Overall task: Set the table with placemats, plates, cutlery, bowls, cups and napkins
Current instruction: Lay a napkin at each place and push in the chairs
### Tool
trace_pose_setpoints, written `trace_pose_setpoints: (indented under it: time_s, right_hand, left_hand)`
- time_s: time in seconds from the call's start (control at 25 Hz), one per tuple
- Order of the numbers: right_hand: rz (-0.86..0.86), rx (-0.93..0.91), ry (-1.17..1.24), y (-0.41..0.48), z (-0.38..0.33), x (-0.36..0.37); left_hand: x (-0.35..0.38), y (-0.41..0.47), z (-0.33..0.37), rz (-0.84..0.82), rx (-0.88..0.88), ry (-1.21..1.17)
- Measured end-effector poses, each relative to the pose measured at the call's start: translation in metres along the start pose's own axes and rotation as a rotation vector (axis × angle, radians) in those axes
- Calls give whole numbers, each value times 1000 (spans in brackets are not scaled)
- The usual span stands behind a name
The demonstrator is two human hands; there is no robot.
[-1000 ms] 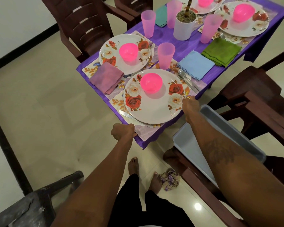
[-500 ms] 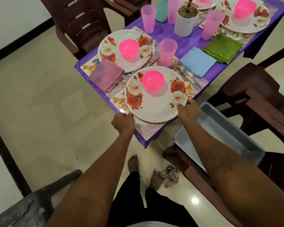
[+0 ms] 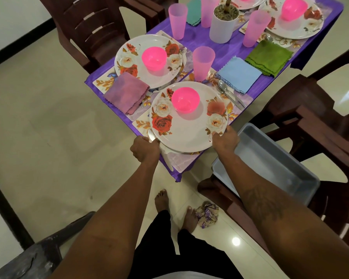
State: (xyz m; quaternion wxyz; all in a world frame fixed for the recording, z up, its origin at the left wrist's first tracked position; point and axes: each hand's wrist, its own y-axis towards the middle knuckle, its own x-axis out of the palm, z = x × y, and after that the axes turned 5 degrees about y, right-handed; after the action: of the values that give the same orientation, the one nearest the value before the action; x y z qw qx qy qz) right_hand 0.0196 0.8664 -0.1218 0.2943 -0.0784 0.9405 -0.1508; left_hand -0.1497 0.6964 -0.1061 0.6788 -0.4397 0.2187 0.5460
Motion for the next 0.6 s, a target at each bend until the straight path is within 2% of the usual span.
trace_pose_setpoints:
  time_s: [0.16, 0.6]
  right_hand:
    - [-3, 6, 9, -5, 7, 3]
    - [-21, -36, -50, -8, 21, 3]
  left_hand:
    - [-1, -1, -1, -26, -93, -30]
    - [-1, -6, -6, -58, -115, -61]
